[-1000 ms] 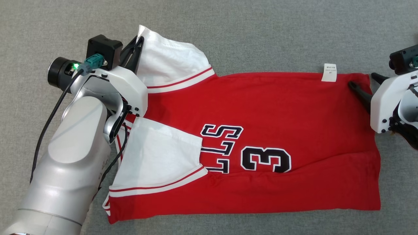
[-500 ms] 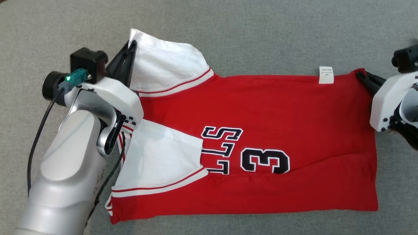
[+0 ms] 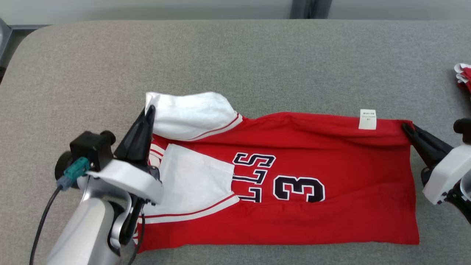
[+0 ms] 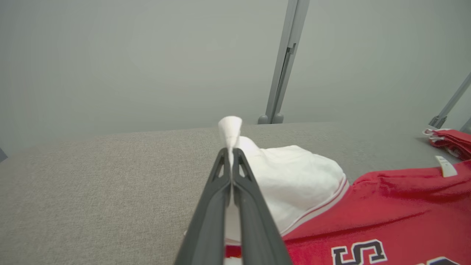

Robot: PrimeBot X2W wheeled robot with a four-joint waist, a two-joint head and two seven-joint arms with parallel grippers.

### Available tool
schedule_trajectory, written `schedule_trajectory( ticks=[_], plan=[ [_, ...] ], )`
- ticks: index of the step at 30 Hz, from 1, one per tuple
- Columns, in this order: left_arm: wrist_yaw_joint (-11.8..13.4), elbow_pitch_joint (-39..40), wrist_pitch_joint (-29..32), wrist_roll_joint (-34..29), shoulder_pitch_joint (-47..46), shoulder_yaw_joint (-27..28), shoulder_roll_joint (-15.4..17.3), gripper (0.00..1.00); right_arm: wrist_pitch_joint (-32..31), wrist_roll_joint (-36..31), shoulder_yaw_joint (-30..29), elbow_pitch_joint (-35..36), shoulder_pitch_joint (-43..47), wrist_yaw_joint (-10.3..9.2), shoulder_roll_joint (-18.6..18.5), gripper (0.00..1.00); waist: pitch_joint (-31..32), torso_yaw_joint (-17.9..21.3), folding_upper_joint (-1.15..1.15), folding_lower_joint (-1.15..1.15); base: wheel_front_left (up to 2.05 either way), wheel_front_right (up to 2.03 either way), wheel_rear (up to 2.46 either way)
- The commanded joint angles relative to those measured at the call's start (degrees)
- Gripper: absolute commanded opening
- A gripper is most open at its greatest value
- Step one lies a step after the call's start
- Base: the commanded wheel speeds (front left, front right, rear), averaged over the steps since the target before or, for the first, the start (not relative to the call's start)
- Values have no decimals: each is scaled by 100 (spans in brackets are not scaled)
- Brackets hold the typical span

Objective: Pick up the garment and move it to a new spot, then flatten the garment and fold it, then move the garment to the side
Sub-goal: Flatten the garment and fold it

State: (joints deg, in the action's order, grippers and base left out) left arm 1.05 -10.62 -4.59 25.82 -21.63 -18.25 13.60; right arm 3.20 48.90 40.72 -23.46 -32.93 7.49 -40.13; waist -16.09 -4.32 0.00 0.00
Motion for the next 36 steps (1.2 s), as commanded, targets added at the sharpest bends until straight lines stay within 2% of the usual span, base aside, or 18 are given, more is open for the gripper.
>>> schedule_trajectory(
  ticks=[1, 6, 11, 21, 22, 23, 24, 25, 30, 36],
  plan=[
    [87, 237, 35, 72, 291, 32, 47, 0, 129, -2, -78, 102, 239, 1, -66, 0, 109, -12, 0, 0, 0, 0, 0],
    [321, 889, 137, 214, 1143, 81, 82, 0, 322, -135, -275, 385, 791, 1, -149, 0, 254, 23, 0, 0, 0, 0, 0],
    [521, 1249, 160, 406, 1851, 104, -5, 0, 471, -184, -600, 577, 1375, 1, -73, 0, 370, 28, 0, 0, 0, 0, 0],
    [615, 1027, 63, 513, 2338, 52, -88, 0, 589, -541, -1117, 765, 2199, 1, 241, 0, 467, 102, 0, 0, 0, 0, 0],
    [602, 1000, 49, 537, 2351, 61, -86, 9, 629, -596, -1164, 783, 2251, 1, 279, 5, 474, 115, 0, 0, 0, 0, 0],
    [579, 985, 23, 552, 2361, 70, -82, 44, 662, -632, -1214, 787, 2303, 1, 320, 43, 483, 129, 0, 0, 0, 0, 0],
    [550, 986, -13, 622, 2380, 90, -105, 96, 708, -671, -1260, 806, 2365, 1, 368, 95, 489, 143, 0, 0, 0, 0, 0],
    [551, 999, -60, 695, 2419, 151, -136, 100, 751, -693, -1334, 819, 2426, 1, 421, 100, 494, 155, 0, 0, 0, 0, 0],
    [512, 1146, -285, 846, 2592, 314, -135, 100, 898, -785, -1588, 884, 2691, 1, 567, 100, 524, 188, 0, 0, 0, 0, 0],
    [621, 1492, -686, 759, 2664, 494, -178, 100, 988, -776, -1972, 991, 3118, 1, 672, 100, 616, 207, 0, 0, 0, 0, 0]
  ],
)
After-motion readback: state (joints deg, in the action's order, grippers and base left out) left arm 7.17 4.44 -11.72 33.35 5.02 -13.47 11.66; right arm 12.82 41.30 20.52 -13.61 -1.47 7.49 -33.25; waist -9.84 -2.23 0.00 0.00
